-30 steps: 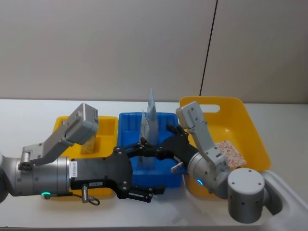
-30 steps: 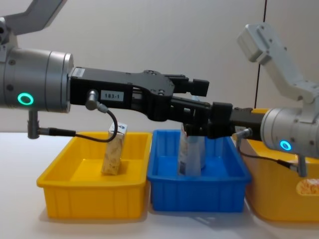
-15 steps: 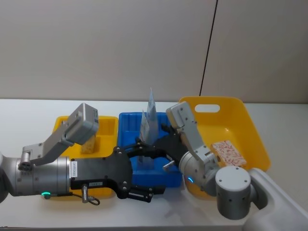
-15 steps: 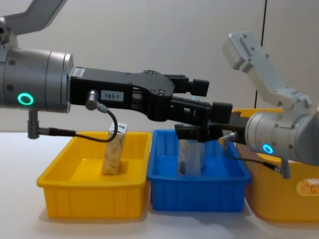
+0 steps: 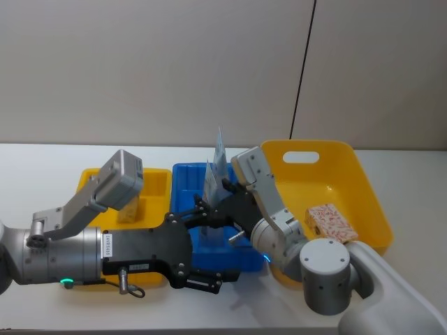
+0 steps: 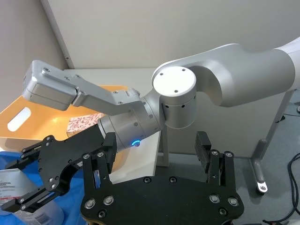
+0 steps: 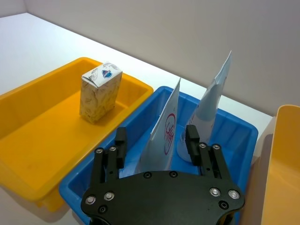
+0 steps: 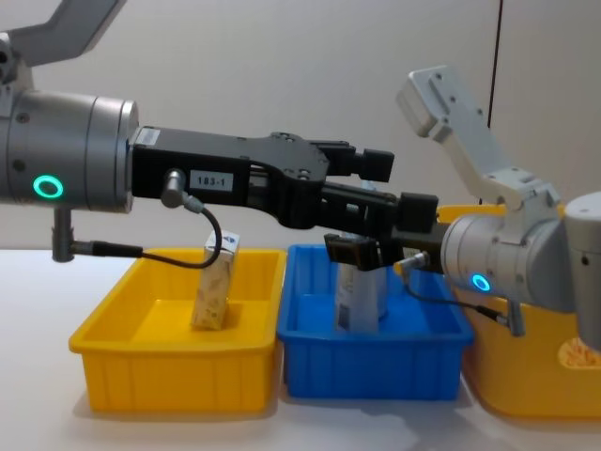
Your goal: Bimanual collaborative sorting of washing and personal care products
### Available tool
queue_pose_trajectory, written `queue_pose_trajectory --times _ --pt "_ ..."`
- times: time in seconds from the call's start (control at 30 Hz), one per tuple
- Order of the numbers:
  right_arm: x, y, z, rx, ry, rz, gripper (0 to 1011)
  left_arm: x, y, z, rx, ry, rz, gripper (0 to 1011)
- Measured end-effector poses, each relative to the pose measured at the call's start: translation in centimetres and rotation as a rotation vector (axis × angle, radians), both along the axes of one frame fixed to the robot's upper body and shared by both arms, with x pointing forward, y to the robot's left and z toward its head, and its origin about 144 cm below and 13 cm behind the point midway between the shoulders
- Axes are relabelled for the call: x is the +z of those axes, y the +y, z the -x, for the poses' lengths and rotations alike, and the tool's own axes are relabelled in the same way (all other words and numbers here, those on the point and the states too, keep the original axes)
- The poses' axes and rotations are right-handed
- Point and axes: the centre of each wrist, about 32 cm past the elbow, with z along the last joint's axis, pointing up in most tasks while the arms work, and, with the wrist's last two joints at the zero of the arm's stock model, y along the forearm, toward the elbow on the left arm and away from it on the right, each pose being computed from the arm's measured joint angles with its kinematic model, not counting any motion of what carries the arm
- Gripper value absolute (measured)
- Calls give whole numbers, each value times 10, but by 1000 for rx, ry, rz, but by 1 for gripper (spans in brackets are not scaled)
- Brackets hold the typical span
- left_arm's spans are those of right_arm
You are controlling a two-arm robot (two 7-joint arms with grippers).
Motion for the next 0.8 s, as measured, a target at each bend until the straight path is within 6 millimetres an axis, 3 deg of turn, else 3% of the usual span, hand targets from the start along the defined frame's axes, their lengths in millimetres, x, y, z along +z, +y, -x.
queue_pose_trajectory --times 0.07,0.3,0.57,0.8 --pt "0 2 -1 -2 0 1 703 0 0 0 0 0 0 1001" --pt "0 5 -2 -4 1 4 525 0 0 0 0 0 0 1001" --pt "1 7 -1 -3 8 5 216 0 0 0 0 0 0 1001" --pt "2 7 3 2 11 5 68 0 0 0 0 0 0 1001"
